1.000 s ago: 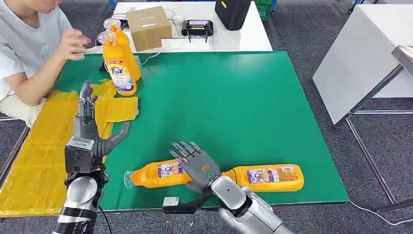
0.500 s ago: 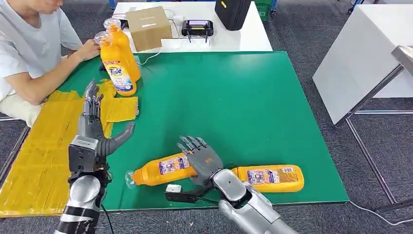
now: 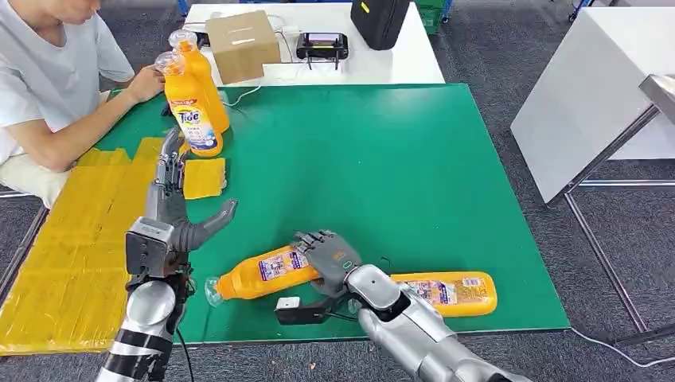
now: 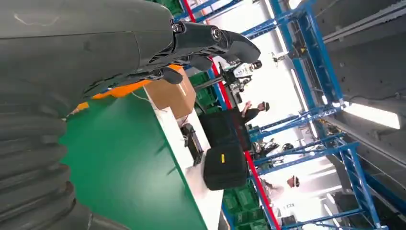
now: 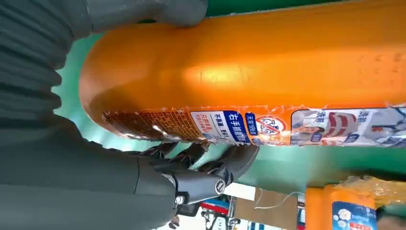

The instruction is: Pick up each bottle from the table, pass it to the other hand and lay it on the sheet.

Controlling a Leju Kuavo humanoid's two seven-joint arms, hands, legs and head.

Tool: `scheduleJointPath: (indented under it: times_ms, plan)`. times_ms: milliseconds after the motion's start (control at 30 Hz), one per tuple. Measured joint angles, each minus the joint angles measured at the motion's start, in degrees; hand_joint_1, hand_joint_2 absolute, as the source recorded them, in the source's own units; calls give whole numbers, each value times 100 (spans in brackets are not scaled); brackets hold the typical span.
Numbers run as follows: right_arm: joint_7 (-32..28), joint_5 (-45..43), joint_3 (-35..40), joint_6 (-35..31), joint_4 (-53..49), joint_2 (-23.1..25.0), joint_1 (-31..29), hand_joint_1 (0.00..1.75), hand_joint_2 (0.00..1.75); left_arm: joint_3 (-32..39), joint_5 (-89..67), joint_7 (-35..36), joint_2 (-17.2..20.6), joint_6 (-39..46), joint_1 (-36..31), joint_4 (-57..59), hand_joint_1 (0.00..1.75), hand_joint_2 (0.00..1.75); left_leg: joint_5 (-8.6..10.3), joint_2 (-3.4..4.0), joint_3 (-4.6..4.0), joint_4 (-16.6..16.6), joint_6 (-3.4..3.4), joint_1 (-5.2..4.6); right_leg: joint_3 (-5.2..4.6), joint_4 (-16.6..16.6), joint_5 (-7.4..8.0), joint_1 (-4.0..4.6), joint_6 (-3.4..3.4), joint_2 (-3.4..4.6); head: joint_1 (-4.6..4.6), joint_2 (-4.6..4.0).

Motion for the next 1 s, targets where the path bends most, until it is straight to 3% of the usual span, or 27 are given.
scheduleJointPath:
  times_ms: [400, 767, 1000]
  plan:
    - [131, 505, 442, -203, 582, 66, -385, 161, 175, -83, 116, 0, -9, -35, -97, 188, 0, 175, 0, 1, 13, 0, 0, 0, 10, 0, 0, 0, 0, 1, 0, 0]
    - [694, 839, 494, -688, 628, 55, -388, 175, 175, -105, 125, 26, -11, -118, -96, 188, 0, 175, 1, 1, 15, 1, 1, -1, 13, 0, 0, -3, 0, 0, 0, 0]
    - [1388, 1215, -346, -1527, 49, -155, 3, 175, 175, -148, -142, 177, -11, -201, 34, -6, 0, 175, 0, -2, 9, 1, 1, -2, 11, 0, 1, -3, 1, 0, 2, 0]
